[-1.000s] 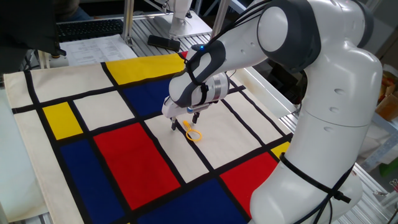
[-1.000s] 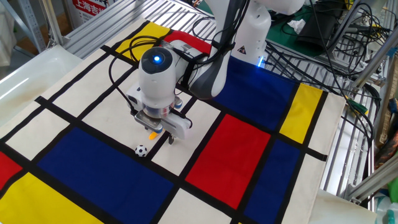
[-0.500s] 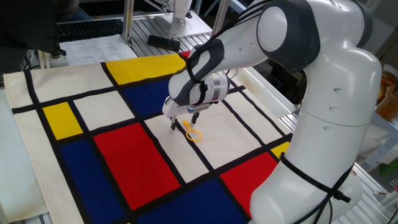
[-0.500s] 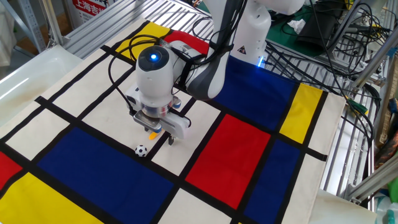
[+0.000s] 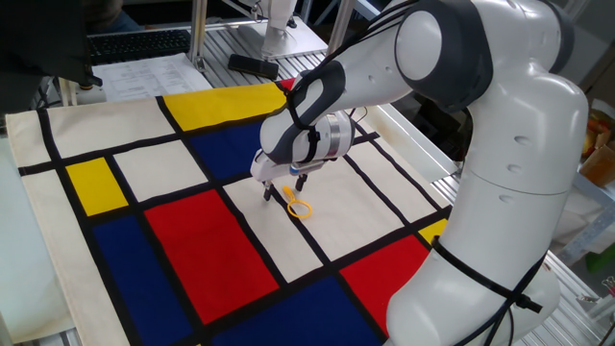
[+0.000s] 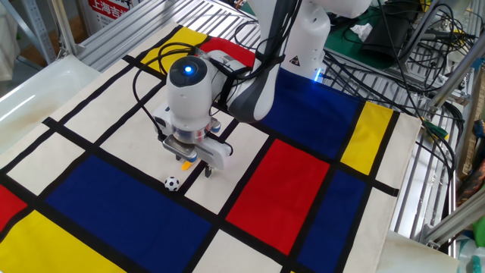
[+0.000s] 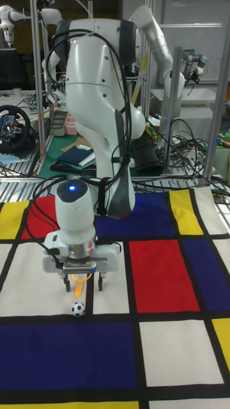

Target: Attach the bubble ring to the ball

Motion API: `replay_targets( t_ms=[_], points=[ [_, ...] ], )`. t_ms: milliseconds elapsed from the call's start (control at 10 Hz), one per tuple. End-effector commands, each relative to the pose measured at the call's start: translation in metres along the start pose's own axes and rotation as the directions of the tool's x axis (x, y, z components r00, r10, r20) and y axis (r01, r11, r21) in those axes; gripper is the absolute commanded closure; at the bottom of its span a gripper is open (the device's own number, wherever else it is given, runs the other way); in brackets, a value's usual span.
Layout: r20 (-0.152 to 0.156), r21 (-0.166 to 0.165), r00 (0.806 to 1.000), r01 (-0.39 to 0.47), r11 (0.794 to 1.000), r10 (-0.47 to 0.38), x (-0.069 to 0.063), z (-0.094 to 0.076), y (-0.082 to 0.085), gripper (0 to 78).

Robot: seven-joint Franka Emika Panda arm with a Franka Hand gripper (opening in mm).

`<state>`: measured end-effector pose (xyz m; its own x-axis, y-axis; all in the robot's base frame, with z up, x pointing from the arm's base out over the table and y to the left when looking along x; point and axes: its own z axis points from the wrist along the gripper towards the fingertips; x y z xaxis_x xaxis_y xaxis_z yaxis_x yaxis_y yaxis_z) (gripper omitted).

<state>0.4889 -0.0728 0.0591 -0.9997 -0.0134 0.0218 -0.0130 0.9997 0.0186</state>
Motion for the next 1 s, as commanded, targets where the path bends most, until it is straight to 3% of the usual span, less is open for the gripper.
replay_targets(
  t_ms=[100,400,500,1000],
  points=[
    [0.004,0.003,1.0,0.001,1.0,-0.001,-0.0003,0.0019,-0.0002,0.1],
    [0.001,0.003,1.0,0.003,1.0,-0.003,0.0004,0.0033,0.0001,0.1],
    [0.001,0.003,1.0,0.003,1.0,-0.003,0.0004,0.0033,0.0001,76.3],
    [0.001,0.003,1.0,0.003,1.0,-0.003,0.0004,0.0033,0.0001,76.3]
  ],
)
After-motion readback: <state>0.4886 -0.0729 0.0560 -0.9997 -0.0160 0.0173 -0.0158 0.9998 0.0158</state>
